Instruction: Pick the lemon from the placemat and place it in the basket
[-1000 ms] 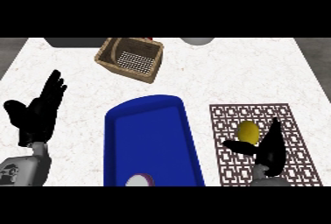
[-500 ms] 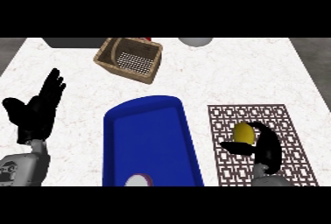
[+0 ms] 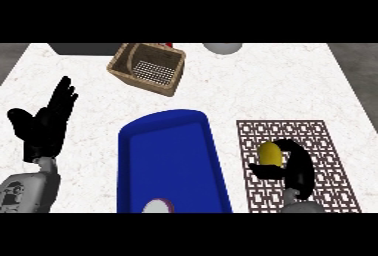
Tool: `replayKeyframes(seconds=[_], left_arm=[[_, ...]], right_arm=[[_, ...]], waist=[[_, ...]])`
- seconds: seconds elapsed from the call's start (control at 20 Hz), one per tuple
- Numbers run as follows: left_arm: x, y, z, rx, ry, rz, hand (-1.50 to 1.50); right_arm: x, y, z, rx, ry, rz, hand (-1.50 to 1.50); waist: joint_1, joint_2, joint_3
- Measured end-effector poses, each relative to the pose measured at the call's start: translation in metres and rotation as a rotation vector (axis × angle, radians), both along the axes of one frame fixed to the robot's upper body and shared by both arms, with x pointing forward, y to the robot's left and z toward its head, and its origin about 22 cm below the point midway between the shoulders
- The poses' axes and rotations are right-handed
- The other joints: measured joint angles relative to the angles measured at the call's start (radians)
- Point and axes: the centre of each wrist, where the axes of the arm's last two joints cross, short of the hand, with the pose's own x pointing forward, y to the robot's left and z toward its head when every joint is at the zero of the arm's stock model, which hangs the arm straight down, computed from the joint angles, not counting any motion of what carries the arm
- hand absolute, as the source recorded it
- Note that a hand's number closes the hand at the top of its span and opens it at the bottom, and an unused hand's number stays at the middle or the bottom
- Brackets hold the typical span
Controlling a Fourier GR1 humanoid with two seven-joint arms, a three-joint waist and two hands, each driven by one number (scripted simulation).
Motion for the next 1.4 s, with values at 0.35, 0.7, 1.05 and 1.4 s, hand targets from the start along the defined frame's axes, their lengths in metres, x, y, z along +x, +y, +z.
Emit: replayKeyframes(seconds=[0.35,0.7,1.05,1.4], left_arm=[[0.012,-0.029,0.007,-0.004,-0.02,-0.134,0.0],[0.022,-0.052,0.013,-0.013,-0.031,-0.215,0.0],[0.027,-0.057,0.012,-0.004,-0.02,-0.219,0.0],[0.031,-0.054,0.008,-0.003,0.0,-0.192,0.0]], right_arm=[[0.009,0.114,0.034,-0.051,-0.074,0.556,1.5],[0.001,0.184,0.082,0.006,-0.301,0.796,1.5],[-0.003,0.22,0.13,0.099,-0.543,0.832,1.5],[0.016,0.246,0.177,0.055,-0.64,0.817,1.5]], waist=[[0.171,0.036,0.018],[0.231,0.047,0.029],[0.225,0.039,0.025],[0.199,0.027,0.019]])
